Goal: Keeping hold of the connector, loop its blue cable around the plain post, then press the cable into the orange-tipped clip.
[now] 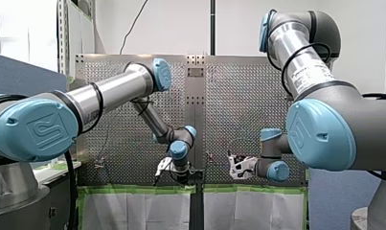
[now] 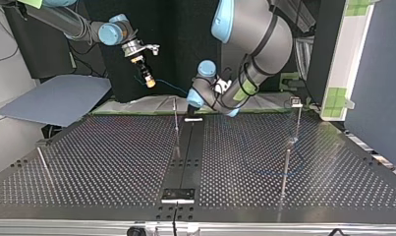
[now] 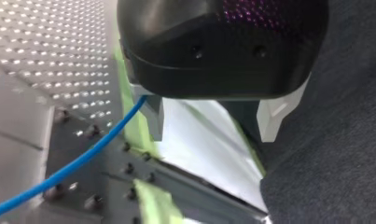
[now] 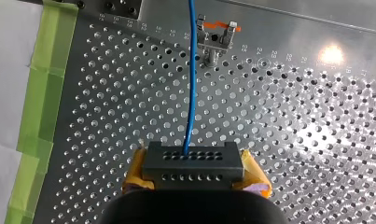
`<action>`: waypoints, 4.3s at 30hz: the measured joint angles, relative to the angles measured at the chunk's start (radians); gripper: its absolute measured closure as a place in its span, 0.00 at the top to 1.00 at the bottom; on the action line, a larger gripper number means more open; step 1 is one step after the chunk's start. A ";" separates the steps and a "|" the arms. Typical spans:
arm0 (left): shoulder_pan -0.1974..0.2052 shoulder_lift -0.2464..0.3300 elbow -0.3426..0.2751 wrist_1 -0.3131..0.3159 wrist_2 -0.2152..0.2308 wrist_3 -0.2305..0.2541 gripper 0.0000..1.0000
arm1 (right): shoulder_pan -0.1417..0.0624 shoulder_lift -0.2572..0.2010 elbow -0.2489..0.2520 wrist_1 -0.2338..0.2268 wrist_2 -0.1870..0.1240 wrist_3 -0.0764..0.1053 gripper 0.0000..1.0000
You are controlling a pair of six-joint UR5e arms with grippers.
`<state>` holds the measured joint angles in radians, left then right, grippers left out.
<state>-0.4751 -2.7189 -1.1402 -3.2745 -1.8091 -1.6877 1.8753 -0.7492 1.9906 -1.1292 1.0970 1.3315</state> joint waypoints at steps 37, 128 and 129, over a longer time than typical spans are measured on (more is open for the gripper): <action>-0.037 0.028 -0.151 0.375 -0.161 0.071 1.00 | 0.001 0.001 -0.005 0.000 0.000 0.001 0.00; -0.049 0.066 -0.278 0.778 -0.138 0.097 0.00 | 0.002 0.001 -0.008 0.006 0.016 -0.010 0.00; -0.050 0.068 -0.279 0.779 -0.137 0.097 0.00 | 0.002 0.001 -0.008 0.006 0.017 -0.010 0.00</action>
<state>-0.5247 -2.6512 -1.4189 -2.4957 -1.9459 -1.5911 1.8772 -0.7480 1.9829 -1.1233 1.1136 1.3220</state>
